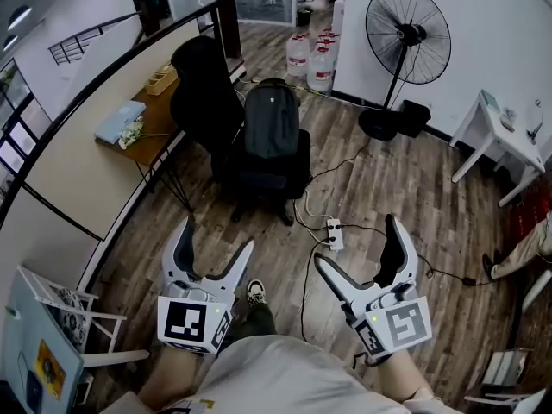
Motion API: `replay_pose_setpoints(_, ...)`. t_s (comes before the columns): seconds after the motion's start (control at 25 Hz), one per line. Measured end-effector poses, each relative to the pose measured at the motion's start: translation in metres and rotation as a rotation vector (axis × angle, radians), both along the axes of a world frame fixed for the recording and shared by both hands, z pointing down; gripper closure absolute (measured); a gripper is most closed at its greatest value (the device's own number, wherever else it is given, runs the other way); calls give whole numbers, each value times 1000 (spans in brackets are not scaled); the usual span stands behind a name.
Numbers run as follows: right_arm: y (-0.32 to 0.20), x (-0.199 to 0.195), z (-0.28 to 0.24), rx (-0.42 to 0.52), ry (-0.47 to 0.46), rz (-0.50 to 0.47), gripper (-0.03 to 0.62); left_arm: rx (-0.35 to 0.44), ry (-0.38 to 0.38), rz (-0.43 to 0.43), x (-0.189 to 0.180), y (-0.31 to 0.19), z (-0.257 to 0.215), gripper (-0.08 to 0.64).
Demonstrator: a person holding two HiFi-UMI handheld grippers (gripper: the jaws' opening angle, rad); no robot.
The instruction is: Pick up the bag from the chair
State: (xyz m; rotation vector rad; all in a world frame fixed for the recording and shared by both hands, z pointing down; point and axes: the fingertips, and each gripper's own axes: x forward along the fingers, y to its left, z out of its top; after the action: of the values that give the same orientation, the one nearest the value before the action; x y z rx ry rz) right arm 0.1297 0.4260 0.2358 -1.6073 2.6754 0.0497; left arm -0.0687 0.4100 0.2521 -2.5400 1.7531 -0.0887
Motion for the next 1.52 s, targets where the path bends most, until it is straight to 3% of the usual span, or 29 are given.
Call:
replay_pose_setpoints(0.44,-148,-52,4,-67,30,13,15,-32,-7,49,-47,-151,5,152)
replay_pose_setpoints(0.8,-261,-101,-2,-41,53,43,15,-16,-28,82,-103,-256,2,153)
replay_pose_setpoints(1.12,-307,-134,9,-56,71,69,15,-28,-18,90,-141,-307,14,153)
replay_pose_setpoints(1.28,-321,-134,17,-77,100,94,15,-5,11,72,-153,-320,9,153)
replay_pose_setpoints(1.52,-340,-128,23,-77,107,98,15,-30,0,66,-154,-343,24,153)
